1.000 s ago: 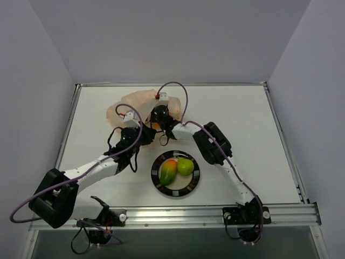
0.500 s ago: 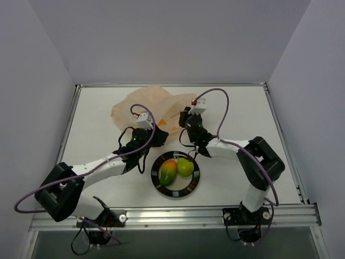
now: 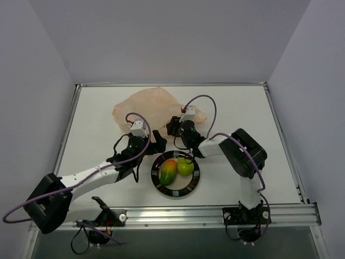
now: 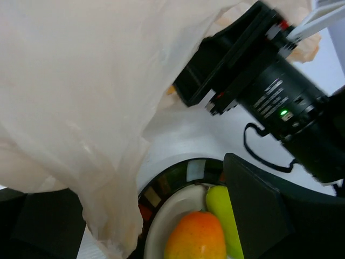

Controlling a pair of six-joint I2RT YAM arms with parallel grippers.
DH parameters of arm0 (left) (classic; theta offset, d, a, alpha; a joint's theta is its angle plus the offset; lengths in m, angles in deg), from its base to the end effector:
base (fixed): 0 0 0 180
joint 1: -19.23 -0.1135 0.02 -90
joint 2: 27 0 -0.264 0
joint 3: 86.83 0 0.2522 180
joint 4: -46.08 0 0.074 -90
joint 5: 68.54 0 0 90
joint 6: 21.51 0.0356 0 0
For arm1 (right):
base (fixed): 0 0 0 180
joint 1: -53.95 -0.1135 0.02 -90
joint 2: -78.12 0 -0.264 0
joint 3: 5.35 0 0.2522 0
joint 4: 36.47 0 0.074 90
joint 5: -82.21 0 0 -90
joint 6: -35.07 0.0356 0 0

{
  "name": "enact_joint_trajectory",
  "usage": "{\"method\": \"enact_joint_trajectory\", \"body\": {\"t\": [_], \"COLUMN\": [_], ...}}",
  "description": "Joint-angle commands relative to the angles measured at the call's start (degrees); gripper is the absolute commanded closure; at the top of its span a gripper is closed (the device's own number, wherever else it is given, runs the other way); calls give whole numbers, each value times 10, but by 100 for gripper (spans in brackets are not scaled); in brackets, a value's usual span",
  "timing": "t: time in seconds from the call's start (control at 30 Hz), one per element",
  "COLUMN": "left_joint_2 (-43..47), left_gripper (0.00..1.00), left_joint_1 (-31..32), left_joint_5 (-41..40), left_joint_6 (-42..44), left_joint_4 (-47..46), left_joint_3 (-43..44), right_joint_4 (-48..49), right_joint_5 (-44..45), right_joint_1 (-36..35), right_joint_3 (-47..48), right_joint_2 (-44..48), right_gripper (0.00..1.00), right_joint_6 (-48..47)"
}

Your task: Take the fake fruits out of the plastic bag

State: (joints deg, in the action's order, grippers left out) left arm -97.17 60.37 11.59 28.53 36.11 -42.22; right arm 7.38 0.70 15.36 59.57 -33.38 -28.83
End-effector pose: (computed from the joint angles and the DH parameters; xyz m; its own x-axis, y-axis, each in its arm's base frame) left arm 0.2021 -0.1684 0.2237 -0.4916 -0.4108 -0.7679 0.2715 0.7655 -0.5833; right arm 0.3153 0.2449 0.1707 -0.2541 0.3539 -0.9001 -0.4341 0.7899 0.4331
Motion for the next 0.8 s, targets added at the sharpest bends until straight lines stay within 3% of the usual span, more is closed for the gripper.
{"method": "enact_joint_trajectory", "body": {"t": [0.0,0.2,0.3,0.43,0.57,0.6,0.77], "left_joint_2": [46,96,102,106,58,37,-105], "left_gripper": [5,6,6,5,4,4,6], "left_joint_1": [-12,-38,-59,-144,-321,-343,-403], "left_joint_5": [2,89,99,24,78,128,196], "left_joint_6": [40,118,111,-8,-132,-147,-165], "left_joint_4": [38,176,214,220,163,142,66], "left_joint_3": [81,262,301,259,198,192,221], "right_joint_4": [24,8,-4,-2,-6,-7,-11], "right_joint_5": [-32,-34,-40,-50,-52,-52,-60], "right_joint_1": [6,19,19,19,19,19,19], "right_joint_3": [32,40,45,42,42,41,43], "right_joint_2": [12,23,27,32,38,42,46], "right_gripper": [53,53,53,53,53,53,53], "right_joint_6": [9,13,15,25,23,23,19]}}
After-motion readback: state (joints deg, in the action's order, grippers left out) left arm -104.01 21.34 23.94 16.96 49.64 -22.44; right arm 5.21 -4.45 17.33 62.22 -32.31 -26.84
